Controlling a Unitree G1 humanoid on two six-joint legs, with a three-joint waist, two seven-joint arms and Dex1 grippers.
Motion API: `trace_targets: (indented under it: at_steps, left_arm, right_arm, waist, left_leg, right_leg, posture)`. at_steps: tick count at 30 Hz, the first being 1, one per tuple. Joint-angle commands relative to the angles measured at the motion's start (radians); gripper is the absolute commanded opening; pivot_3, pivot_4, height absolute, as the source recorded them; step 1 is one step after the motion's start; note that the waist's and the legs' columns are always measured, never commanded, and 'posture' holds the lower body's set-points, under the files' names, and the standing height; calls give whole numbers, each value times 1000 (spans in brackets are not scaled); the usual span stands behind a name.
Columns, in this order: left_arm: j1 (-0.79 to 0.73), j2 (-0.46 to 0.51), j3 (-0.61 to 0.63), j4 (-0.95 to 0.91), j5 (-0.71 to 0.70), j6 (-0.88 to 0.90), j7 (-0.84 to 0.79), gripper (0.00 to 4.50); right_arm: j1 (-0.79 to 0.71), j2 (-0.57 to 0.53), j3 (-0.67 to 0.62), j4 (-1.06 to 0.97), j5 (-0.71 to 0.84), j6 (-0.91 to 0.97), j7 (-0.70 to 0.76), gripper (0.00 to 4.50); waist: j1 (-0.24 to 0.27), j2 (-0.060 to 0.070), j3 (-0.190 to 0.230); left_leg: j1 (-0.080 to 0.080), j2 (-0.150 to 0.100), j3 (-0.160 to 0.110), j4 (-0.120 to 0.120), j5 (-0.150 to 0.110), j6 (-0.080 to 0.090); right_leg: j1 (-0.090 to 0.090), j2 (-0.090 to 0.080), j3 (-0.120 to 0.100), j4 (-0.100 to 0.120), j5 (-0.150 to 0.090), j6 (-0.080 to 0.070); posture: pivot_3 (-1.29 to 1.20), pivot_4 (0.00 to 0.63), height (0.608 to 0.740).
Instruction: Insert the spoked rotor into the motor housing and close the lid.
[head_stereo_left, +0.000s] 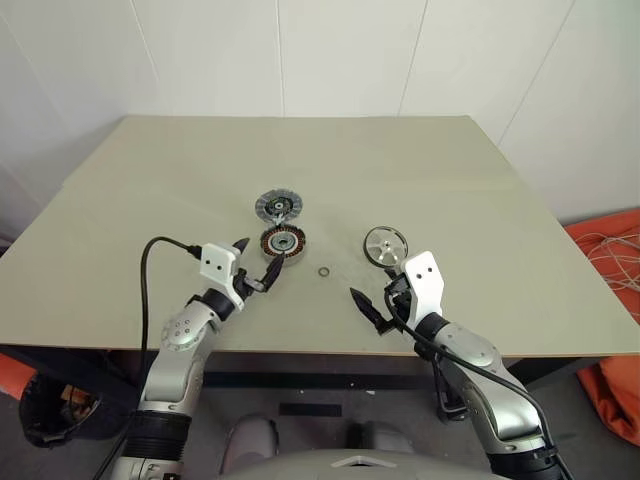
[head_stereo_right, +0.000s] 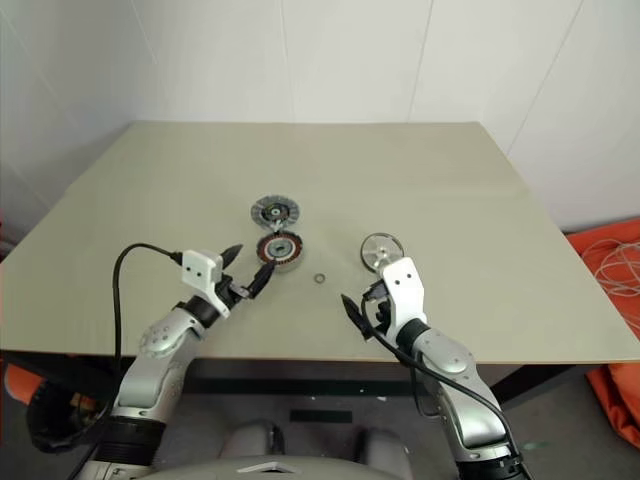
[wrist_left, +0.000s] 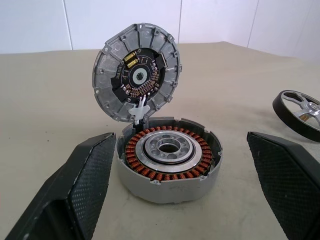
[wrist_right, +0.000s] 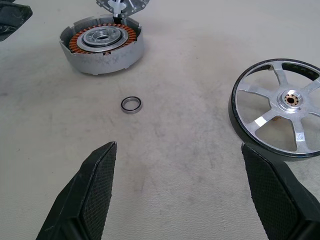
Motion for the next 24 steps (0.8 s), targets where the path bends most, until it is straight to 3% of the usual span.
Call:
trace_targets:
  at_steps: [1, 14, 24]
  left_arm:
    - [-7, 5, 13, -25, -13, -10, -5, 4476]
    - [-9, 14, 15, -17, -20, -11, -22, 4476]
    - [-1, 21, 9, -19, -27, -5, -52, 4476]
  right_arm:
    - [-12, 0, -11, -40, 15, -9, 4, 4500]
    - [-21, -3, -8, -32, 12, -7, 6, 4500]
    - [-198, -36, 103, 116, -27, -7, 99, 4500]
  waist:
    - [0, 0, 0]
    - [0, 0, 0]
    - [-2, 0, 0]
  left_leg:
    - [0, 0, 0, 0, 0, 0]
    - [0, 0, 0, 0, 0, 0]
    - [0, 0, 0, 0, 0, 0]
  right_leg:
    - [0, 0, 0, 0, 0, 0]
    - [0, 0, 0, 0, 0, 0]
    - [0, 0, 0, 0, 0, 0]
  posture:
    - [0, 0, 740]
    - [0, 0, 740]
    - [0, 0, 740]
